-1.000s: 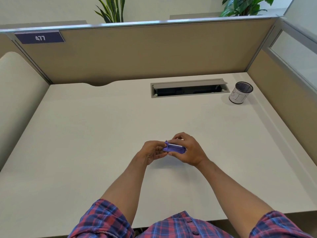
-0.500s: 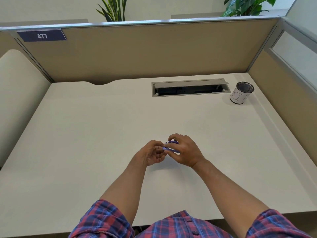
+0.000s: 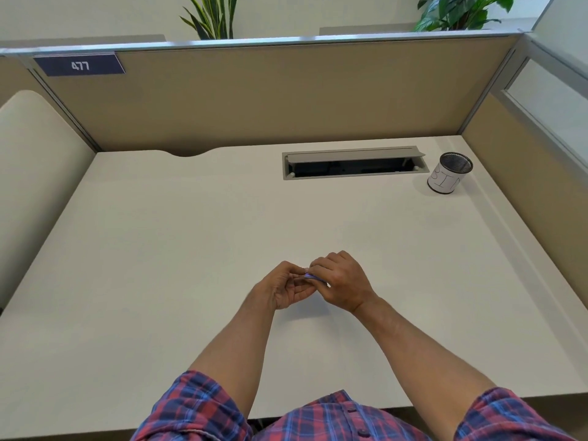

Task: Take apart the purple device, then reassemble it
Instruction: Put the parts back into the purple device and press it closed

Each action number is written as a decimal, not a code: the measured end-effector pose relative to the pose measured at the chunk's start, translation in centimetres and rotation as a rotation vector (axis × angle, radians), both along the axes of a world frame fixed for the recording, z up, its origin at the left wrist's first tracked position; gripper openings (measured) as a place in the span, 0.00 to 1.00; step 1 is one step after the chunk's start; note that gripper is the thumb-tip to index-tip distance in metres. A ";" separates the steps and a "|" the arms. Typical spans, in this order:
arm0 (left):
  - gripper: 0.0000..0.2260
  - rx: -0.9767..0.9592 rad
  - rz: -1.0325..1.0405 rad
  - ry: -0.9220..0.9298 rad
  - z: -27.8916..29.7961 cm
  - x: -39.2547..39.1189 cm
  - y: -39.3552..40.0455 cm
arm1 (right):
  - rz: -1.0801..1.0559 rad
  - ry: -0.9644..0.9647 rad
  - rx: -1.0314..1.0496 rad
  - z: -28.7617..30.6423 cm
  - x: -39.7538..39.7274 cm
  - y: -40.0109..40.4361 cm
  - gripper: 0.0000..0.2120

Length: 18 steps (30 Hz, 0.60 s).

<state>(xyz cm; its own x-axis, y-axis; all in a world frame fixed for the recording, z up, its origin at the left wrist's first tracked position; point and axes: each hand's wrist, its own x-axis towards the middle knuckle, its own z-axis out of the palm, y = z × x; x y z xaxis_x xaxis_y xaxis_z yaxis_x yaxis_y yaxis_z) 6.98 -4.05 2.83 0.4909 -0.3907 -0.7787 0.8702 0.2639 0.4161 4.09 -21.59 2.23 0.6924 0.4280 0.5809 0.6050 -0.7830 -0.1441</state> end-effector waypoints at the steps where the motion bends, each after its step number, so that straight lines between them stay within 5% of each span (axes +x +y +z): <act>1: 0.07 0.005 -0.008 0.007 -0.1 0.0 0.1 | 0.020 -0.004 -0.006 0.1 0.0 0.0 0.08; 4: 0.07 0.020 -0.029 0.013 -0.1 0.3 0.3 | 0.098 0.043 0.042 0.4 -0.1 -0.3 0.03; 9: 0.09 -0.015 -0.013 0.037 0.1 0.6 0.6 | -0.024 0.538 0.561 0.3 -0.8 -1.3 0.28; 14: 0.09 -0.039 0.029 0.046 0.1 0.8 1.0 | -0.471 0.890 1.285 0.0 -0.6 -2.9 0.10; 18: 0.10 0.001 -0.009 0.022 -0.3 0.6 1.1 | -0.546 1.209 1.342 0.0 -0.6 -3.9 0.09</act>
